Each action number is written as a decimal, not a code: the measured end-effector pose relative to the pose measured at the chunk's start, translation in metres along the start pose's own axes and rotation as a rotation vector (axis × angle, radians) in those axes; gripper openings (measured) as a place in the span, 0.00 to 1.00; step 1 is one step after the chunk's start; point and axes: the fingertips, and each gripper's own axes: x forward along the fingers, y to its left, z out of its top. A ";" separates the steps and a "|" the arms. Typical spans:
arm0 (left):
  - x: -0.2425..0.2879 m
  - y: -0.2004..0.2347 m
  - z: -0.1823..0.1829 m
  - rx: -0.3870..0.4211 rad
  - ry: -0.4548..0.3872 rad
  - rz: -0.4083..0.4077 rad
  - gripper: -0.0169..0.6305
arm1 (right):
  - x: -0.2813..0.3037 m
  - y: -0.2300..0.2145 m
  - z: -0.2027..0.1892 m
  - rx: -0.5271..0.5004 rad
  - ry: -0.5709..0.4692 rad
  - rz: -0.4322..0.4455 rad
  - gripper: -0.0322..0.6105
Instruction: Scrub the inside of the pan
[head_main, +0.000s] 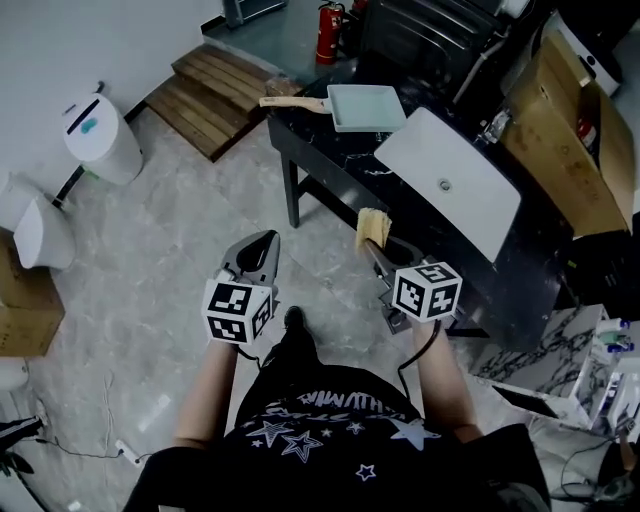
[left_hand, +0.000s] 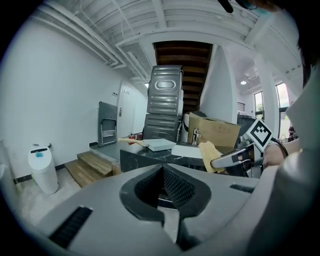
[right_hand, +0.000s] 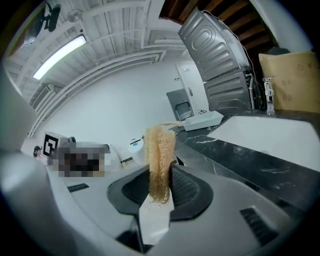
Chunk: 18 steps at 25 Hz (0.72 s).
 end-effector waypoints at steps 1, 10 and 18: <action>0.010 0.012 0.006 0.001 0.000 -0.011 0.04 | 0.012 -0.002 0.009 0.003 -0.004 -0.006 0.19; 0.077 0.075 0.028 0.031 0.033 -0.139 0.04 | 0.093 -0.018 0.059 0.033 0.007 -0.072 0.19; 0.118 0.096 0.036 0.019 0.071 -0.212 0.04 | 0.115 -0.035 0.077 0.089 0.007 -0.116 0.19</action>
